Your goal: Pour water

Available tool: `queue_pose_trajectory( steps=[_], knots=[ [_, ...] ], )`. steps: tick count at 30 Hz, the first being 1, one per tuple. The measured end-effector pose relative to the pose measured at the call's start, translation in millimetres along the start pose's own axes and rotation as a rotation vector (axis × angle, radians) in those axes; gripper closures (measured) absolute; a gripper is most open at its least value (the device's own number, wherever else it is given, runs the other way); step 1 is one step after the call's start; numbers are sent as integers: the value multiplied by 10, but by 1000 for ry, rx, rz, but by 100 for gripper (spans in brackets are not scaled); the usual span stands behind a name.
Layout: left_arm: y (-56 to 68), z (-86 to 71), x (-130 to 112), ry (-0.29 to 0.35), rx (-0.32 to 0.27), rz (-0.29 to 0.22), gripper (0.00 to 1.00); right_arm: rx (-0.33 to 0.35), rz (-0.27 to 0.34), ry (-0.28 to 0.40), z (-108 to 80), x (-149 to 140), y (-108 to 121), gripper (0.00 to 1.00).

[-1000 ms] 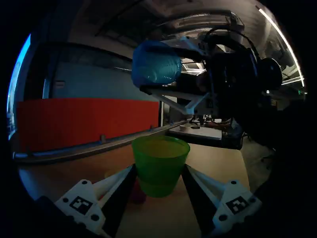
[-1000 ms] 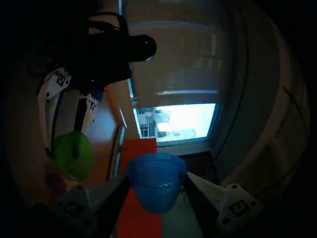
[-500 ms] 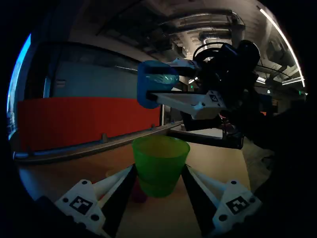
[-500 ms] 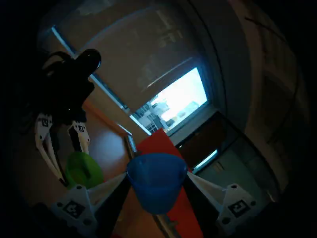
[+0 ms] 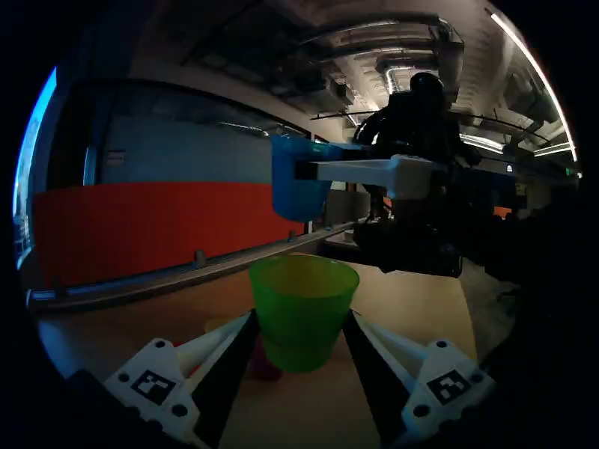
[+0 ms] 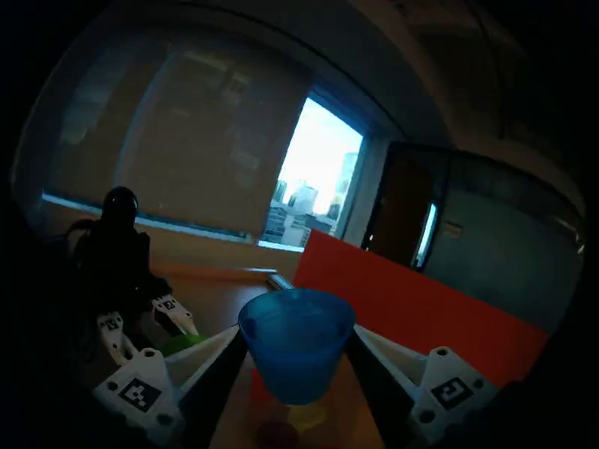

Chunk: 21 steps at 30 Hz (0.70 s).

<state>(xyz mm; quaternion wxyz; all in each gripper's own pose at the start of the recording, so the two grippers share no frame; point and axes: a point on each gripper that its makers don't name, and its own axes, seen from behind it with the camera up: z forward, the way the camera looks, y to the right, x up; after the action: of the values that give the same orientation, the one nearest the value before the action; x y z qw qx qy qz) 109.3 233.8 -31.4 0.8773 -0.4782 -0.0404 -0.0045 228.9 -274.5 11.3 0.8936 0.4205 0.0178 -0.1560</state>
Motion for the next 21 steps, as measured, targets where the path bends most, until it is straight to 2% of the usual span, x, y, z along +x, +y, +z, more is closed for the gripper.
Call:
queue_pose_trajectory(
  steps=[3,8,17,21],
  knots=[
    [-14,3,0,-3,2,2,21,11,57,-9,-27,-42,-12,12],
    [-37,1,-23,-16,3,4,21,16,104,-23,-81,-116,7,11],
    [-131,31,-199,-85,8,24,22,21,122,-106,-171,-525,62,11],
    [-187,58,-345,-139,9,27,21,39,121,-145,-197,-738,37,11]
  ],
)
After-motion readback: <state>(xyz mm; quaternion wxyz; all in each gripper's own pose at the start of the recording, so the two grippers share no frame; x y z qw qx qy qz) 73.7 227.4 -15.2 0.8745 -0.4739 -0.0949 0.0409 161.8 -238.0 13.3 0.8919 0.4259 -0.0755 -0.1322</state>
